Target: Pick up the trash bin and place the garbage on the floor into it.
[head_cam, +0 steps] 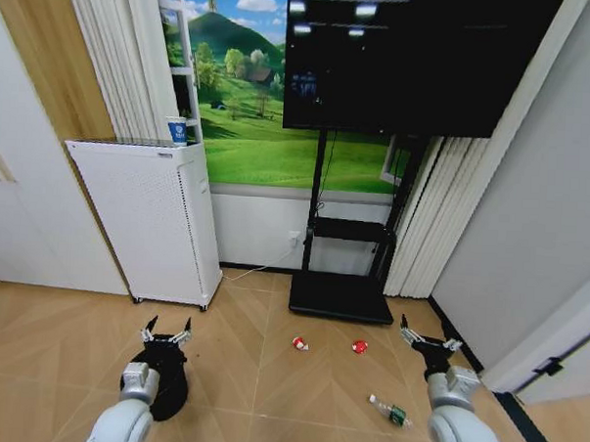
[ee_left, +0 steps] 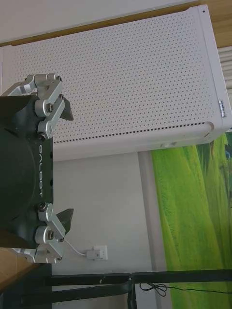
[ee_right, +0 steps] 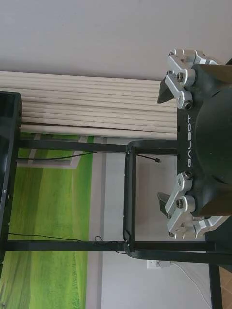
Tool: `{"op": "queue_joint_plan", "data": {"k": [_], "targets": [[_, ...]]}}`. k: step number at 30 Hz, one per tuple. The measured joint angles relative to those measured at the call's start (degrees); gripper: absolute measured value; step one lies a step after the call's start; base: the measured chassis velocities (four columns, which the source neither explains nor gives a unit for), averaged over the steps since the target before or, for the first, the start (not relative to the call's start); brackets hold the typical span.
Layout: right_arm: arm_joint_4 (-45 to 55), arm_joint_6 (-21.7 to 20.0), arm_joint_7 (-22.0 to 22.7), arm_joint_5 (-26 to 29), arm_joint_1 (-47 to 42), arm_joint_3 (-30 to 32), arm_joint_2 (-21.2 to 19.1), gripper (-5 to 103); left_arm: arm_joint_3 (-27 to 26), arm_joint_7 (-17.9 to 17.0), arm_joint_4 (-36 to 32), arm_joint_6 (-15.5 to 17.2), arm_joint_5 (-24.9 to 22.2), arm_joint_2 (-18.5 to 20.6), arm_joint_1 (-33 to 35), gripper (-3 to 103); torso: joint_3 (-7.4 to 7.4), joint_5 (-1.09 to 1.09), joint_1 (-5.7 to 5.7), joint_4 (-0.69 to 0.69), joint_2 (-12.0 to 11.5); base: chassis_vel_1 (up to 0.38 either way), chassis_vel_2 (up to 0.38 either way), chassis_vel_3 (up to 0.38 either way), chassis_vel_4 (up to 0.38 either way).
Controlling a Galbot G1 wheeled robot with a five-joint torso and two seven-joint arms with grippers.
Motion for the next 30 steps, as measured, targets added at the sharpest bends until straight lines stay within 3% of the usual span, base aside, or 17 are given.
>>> {"op": "queue_joint_plan", "data": {"k": [25, 26, 30], "targets": [[0.1, 1.1, -0.4, -1.2, -0.6, 0.4, 0.7, 100, -1.4, 0.4, -1.5, 0.4, 0.0, -0.1, 1.3, 102, -3.93, 0.00, -2.67, 0.00, -6.5, -0.005, 0.010, 0.012, -0.009], [0.1, 1.1, -0.4, -1.2, -0.6, 0.4, 0.7, 100, -1.4, 0.4, -1.5, 0.4, 0.0, -0.1, 1.3, 96, -4.16, -0.01, -2.88, 0.00, -7.0, -0.096, 0.099, 0.088, -0.134], [0.1, 1.2, -0.3, -1.2, -0.6, 0.5, 0.7, 100, -1.4, 0.5, -1.5, 0.4, 0.1, -0.1, 1.3, 98, -4.60, 0.00, -3.16, 0.00, -7.8, -0.148, 0.162, 0.146, -0.159]]}}
